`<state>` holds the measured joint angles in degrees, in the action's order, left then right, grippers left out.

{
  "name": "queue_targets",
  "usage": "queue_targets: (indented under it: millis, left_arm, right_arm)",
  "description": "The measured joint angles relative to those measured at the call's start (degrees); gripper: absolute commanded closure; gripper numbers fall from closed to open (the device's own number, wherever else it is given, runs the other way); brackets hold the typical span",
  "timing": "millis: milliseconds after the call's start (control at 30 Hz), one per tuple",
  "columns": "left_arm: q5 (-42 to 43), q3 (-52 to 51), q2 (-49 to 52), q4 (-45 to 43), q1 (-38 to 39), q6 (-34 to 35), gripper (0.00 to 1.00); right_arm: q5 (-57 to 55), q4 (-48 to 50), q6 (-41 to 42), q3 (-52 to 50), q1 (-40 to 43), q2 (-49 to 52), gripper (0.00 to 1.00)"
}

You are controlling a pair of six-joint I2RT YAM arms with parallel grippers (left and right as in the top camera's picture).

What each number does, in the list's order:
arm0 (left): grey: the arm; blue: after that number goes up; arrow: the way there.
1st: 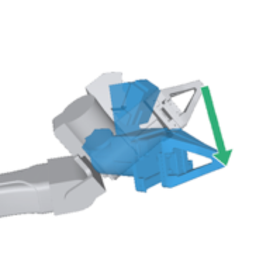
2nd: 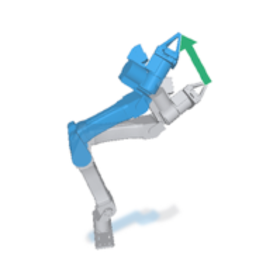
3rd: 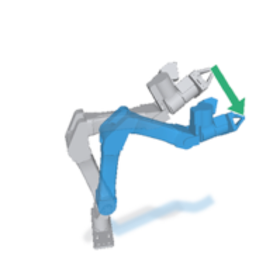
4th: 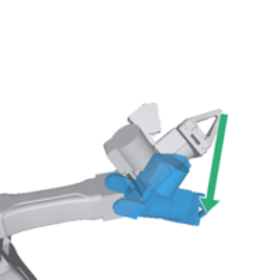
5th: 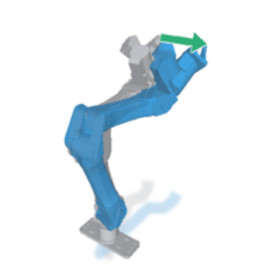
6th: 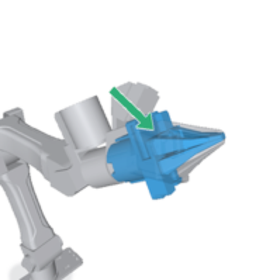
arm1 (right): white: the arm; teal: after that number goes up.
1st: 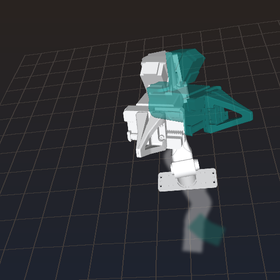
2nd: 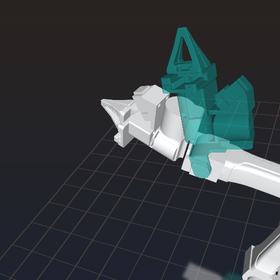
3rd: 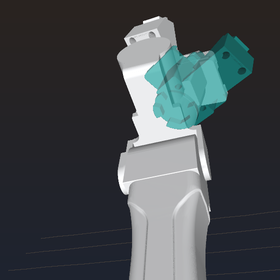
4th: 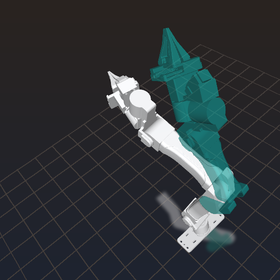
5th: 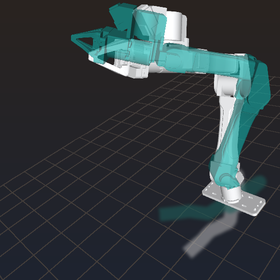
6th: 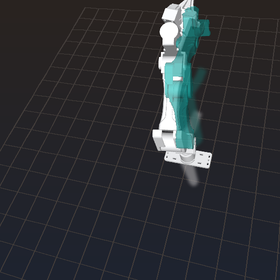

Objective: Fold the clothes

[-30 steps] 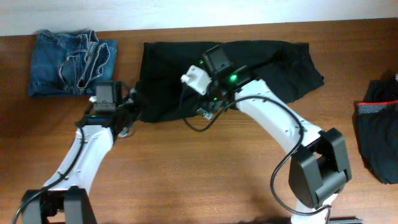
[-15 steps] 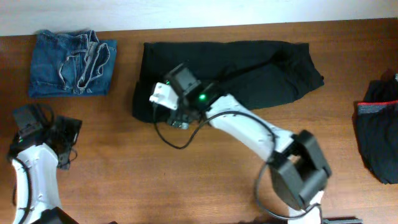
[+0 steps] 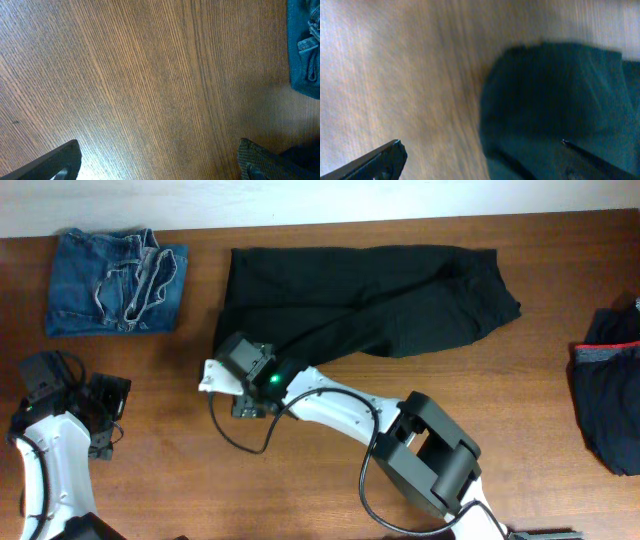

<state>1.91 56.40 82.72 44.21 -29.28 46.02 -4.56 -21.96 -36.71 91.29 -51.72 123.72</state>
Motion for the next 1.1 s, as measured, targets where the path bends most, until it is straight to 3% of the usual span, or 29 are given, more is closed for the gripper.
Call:
queue_targets:
  millis: [400, 867, 1000, 1033, 1100]
  left_arm:
    - [0.0, 0.0, 0.0, 0.2, 0.0, 0.0, 0.01]
    - [0.0, 0.0, 0.0, 0.2, 0.0, 0.0, 0.01]
    - [0.0, 0.0, 0.0, 0.2, 0.0, 0.0, 0.01]
    - [0.0, 0.0, 0.0, 0.2, 0.0, 0.0, 0.01]
    - [0.0, 0.0, 0.0, 0.2, 0.0, 0.0, 0.01]
  right_arm:
    - [-2.4, 9.9, -0.9, 0.0, 0.7, 3.6, 0.0]
    - [-2.8, 10.1, -0.8, 0.0, 3.9, 5.9, 0.07]
    - [-2.9, 10.1, -0.8, 0.1, 3.9, 6.0, 0.22]
    - [-3.0, 10.1, -1.1, 0.1, 3.9, 6.0, 0.42]
    - [-3.2, 10.1, -0.9, 0.1, 3.9, 6.0, 0.56]
